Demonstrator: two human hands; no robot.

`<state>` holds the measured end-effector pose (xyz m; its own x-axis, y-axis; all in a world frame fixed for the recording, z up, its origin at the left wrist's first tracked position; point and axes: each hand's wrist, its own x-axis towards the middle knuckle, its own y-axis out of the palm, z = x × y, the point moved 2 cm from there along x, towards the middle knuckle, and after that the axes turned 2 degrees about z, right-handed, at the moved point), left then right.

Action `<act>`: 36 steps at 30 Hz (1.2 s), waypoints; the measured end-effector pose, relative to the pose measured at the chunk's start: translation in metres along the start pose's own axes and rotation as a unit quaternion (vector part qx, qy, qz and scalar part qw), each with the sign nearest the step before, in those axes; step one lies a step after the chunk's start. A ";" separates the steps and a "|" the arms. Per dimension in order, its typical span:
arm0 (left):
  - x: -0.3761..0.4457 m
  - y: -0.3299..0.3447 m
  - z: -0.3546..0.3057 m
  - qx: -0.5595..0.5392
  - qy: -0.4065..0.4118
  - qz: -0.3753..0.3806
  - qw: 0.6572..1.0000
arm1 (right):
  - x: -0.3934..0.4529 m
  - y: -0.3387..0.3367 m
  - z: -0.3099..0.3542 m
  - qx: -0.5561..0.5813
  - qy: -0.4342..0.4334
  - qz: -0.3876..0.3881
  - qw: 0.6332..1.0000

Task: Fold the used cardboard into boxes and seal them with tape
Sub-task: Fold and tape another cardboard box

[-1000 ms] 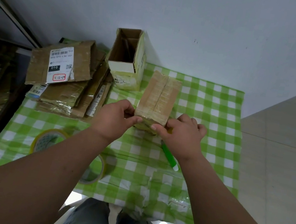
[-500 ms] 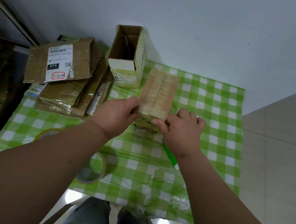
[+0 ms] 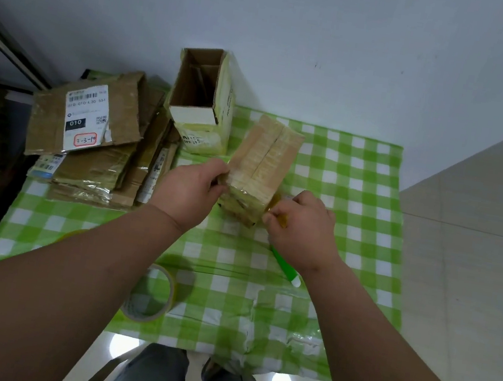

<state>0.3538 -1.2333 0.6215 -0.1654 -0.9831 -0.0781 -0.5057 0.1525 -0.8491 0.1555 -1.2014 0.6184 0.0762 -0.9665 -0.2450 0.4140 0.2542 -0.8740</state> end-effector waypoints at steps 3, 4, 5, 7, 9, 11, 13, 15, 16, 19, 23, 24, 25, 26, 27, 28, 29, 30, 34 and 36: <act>0.009 -0.003 -0.002 -0.055 -0.075 0.021 0.995 | -0.010 0.000 0.004 0.094 0.021 0.009 0.995; 0.012 -0.004 -0.006 -0.072 -0.088 0.038 0.993 | -0.013 0.001 0.005 0.127 0.035 0.019 0.991; 0.015 -0.006 -0.011 -0.084 -0.095 0.056 0.990 | -0.016 0.002 0.008 0.156 0.048 0.030 0.986; 0.018 -0.009 -0.024 -0.096 -0.091 0.085 0.988 | -0.020 0.005 0.012 0.208 0.072 0.051 0.974; 0.017 -0.007 -0.035 -0.099 -0.071 0.114 0.986 | -0.026 0.007 0.017 0.288 0.084 0.062 0.952; 0.015 -0.001 -0.038 -0.071 -0.062 0.138 0.986 | -0.033 0.011 0.019 0.366 0.097 0.059 0.924; 0.018 0.002 -0.036 -0.033 -0.063 0.143 0.987 | -0.040 0.017 0.016 0.431 0.123 0.053 0.892; 0.021 0.001 -0.036 0.003 -0.050 0.142 0.989 | -0.046 0.023 0.012 0.494 0.153 0.040 0.855; 0.021 -0.001 -0.037 0.017 -0.040 0.141 0.989 | -0.047 0.026 0.009 0.511 0.168 0.035 0.842; 0.024 -0.005 -0.040 0.049 -0.012 0.145 0.988 | -0.049 0.031 0.005 0.516 0.183 0.052 0.835; 0.031 -0.009 -0.041 0.076 0.000 0.151 0.986 | -0.053 0.041 0.007 0.497 0.177 0.091 0.844; 0.032 -0.009 -0.041 0.082 0.002 0.152 0.985 | -0.055 0.045 0.007 0.506 0.179 0.098 0.838; 0.034 -0.011 -0.042 0.087 0.006 0.154 0.984 | -0.057 0.048 0.007 0.516 0.180 0.101 0.832; 0.035 -0.012 -0.042 0.093 0.009 0.157 0.983 | -0.058 0.051 0.007 0.524 0.180 0.101 0.826; 0.036 -0.013 -0.043 0.097 0.012 0.160 0.982 | -0.060 0.052 0.008 0.529 0.179 0.099 0.824; 0.036 -0.014 -0.044 0.098 0.013 0.161 0.982 | -0.062 0.054 0.009 0.531 0.176 0.098 0.823; 0.036 -0.015 -0.044 0.097 0.013 0.163 0.982 | -0.062 0.054 0.010 0.528 0.173 0.098 0.826; 0.036 -0.016 -0.044 0.096 0.013 0.164 0.982 | -0.062 0.054 0.011 0.523 0.171 0.098 0.829; 0.038 -0.017 -0.041 0.095 0.009 0.168 0.981 | -0.061 0.057 0.011 0.450 0.177 0.086 0.871; 0.039 -0.017 -0.040 0.101 0.014 0.175 0.979 | -0.066 0.061 0.009 0.417 0.183 0.084 0.886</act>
<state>0.3221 -1.2705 0.6543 -0.3232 -0.8710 -0.3699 -0.2377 0.4531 -0.8592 0.1836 -1.1224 0.5853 -0.0361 -0.8024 -0.5957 0.9626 0.1322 -0.2364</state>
